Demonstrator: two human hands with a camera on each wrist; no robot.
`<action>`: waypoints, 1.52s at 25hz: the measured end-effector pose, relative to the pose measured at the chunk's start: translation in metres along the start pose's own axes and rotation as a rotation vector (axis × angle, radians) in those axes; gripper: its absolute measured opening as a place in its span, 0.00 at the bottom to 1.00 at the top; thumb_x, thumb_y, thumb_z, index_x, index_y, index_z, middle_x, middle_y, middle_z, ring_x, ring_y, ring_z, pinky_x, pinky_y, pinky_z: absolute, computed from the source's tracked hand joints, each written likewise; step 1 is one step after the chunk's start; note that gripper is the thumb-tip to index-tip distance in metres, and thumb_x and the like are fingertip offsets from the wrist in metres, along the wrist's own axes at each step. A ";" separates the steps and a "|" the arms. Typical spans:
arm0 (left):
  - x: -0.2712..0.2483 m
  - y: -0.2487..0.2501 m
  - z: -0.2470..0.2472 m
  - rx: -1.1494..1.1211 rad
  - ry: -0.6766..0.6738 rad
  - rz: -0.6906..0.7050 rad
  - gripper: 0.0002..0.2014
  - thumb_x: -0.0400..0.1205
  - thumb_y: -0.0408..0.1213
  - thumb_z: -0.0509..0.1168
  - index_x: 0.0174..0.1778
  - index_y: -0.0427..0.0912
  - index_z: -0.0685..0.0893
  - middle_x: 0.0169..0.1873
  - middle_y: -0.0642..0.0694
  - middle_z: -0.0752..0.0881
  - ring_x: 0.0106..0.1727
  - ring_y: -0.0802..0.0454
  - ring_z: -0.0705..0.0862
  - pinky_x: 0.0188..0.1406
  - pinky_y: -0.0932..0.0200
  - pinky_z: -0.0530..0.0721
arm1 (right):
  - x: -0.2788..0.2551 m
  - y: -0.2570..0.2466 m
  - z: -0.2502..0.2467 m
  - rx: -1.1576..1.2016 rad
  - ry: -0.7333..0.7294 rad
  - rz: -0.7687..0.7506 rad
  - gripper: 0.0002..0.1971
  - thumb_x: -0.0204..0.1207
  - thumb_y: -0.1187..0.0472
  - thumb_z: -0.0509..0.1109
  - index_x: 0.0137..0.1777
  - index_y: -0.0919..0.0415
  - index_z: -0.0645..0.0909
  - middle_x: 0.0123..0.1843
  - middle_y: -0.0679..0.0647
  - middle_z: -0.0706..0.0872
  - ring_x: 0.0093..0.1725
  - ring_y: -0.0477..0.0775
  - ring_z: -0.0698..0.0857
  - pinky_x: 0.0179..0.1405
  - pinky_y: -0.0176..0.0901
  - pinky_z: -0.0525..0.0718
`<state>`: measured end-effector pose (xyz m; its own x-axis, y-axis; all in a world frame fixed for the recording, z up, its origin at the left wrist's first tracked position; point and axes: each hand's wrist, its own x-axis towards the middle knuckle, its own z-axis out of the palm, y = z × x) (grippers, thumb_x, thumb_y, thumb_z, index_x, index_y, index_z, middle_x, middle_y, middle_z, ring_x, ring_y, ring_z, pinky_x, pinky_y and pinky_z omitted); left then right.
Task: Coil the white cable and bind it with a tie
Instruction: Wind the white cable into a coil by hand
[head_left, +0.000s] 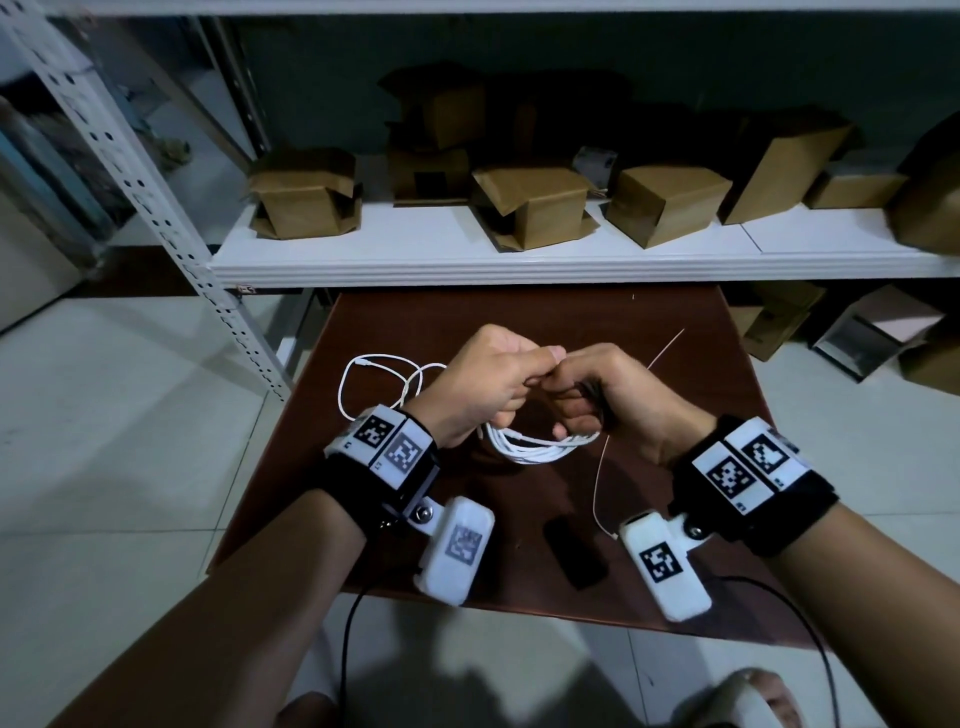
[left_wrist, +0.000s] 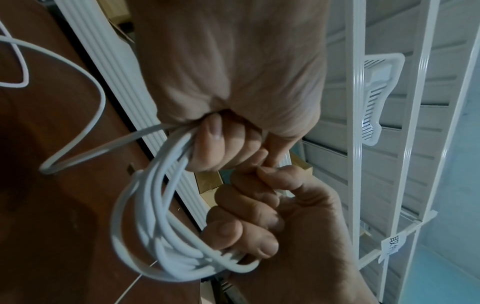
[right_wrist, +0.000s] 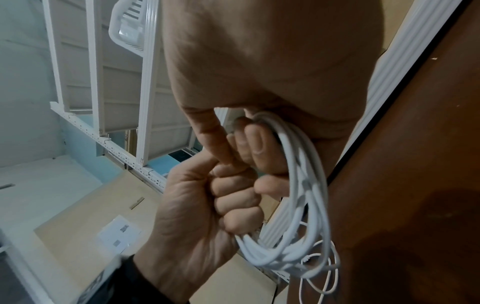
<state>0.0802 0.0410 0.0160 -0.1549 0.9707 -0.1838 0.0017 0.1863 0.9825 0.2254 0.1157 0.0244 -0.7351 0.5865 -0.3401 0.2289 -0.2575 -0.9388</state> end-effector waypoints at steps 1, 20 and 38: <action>0.000 0.000 0.000 0.010 0.004 0.001 0.25 0.92 0.39 0.63 0.27 0.44 0.69 0.19 0.53 0.59 0.17 0.59 0.53 0.19 0.66 0.50 | 0.000 0.000 0.002 -0.010 0.033 -0.013 0.02 0.73 0.70 0.66 0.42 0.68 0.79 0.28 0.51 0.60 0.24 0.48 0.58 0.27 0.43 0.72; 0.004 0.001 -0.007 -0.361 0.152 0.018 0.23 0.91 0.42 0.63 0.29 0.44 0.69 0.21 0.53 0.58 0.17 0.60 0.53 0.18 0.66 0.51 | 0.002 -0.001 0.020 0.243 0.077 -0.102 0.08 0.85 0.64 0.69 0.45 0.61 0.87 0.29 0.51 0.59 0.24 0.45 0.56 0.15 0.34 0.62; -0.001 0.002 -0.008 -0.513 0.041 0.032 0.12 0.86 0.43 0.67 0.43 0.38 0.82 0.27 0.49 0.80 0.30 0.51 0.83 0.45 0.54 0.90 | 0.006 -0.006 0.006 0.401 0.256 -0.165 0.21 0.80 0.65 0.67 0.27 0.50 0.68 0.25 0.48 0.56 0.22 0.46 0.51 0.21 0.37 0.48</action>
<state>0.0728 0.0394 0.0188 -0.2009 0.9661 -0.1623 -0.4763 0.0484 0.8779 0.2156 0.1160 0.0288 -0.5491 0.8009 -0.2390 -0.1775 -0.3912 -0.9030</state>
